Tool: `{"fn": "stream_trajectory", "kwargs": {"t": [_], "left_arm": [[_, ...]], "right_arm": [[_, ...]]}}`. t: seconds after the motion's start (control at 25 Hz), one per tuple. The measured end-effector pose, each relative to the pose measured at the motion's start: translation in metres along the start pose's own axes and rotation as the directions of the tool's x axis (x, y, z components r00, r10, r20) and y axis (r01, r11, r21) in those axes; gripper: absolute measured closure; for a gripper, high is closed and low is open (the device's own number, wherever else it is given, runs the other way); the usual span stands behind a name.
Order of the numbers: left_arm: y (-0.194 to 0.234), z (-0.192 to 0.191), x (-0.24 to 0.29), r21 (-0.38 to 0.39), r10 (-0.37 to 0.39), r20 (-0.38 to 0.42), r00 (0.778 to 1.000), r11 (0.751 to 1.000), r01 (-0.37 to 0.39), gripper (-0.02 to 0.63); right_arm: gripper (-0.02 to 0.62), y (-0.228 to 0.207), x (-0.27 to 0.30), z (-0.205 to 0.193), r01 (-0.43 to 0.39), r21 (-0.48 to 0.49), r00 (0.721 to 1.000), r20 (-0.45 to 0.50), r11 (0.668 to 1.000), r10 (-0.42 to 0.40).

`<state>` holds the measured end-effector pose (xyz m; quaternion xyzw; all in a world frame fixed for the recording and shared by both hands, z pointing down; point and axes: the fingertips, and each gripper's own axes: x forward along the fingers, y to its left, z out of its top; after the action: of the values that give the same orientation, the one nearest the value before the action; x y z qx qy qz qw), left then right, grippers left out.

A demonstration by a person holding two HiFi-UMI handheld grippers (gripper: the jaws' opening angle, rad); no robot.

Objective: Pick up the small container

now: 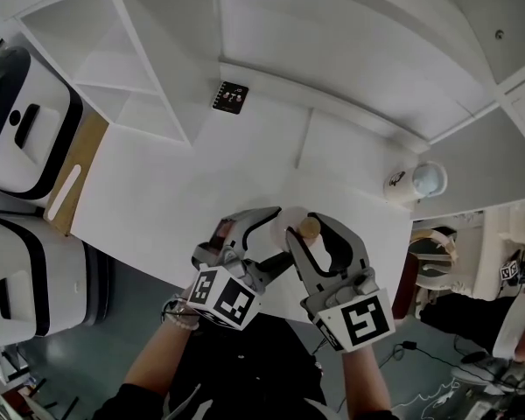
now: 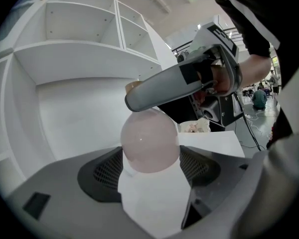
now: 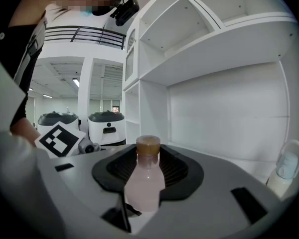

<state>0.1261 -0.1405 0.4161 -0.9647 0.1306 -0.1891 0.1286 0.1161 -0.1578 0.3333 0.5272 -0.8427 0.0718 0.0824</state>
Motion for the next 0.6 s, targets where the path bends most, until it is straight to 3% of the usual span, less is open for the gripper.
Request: {"fn": "stream_trajectory", "kwargs": {"t": [0.28, 0.6], "left_arm": [[0.005, 0.032, -0.018, -0.027, -0.017, 0.043, 0.999, 0.999, 0.018, 0.258], [0.010, 0.058, -0.031, 0.035, -0.017, 0.029, 0.999, 0.999, 0.016, 0.259]], "right_arm": [[0.448, 0.009, -0.011, 0.031, 0.003, -0.026, 0.998, 0.058, 1.000, -0.002], [0.448, 0.017, -0.026, 0.059, 0.036, -0.069, 0.994, 0.108, 0.997, -0.029]]}}
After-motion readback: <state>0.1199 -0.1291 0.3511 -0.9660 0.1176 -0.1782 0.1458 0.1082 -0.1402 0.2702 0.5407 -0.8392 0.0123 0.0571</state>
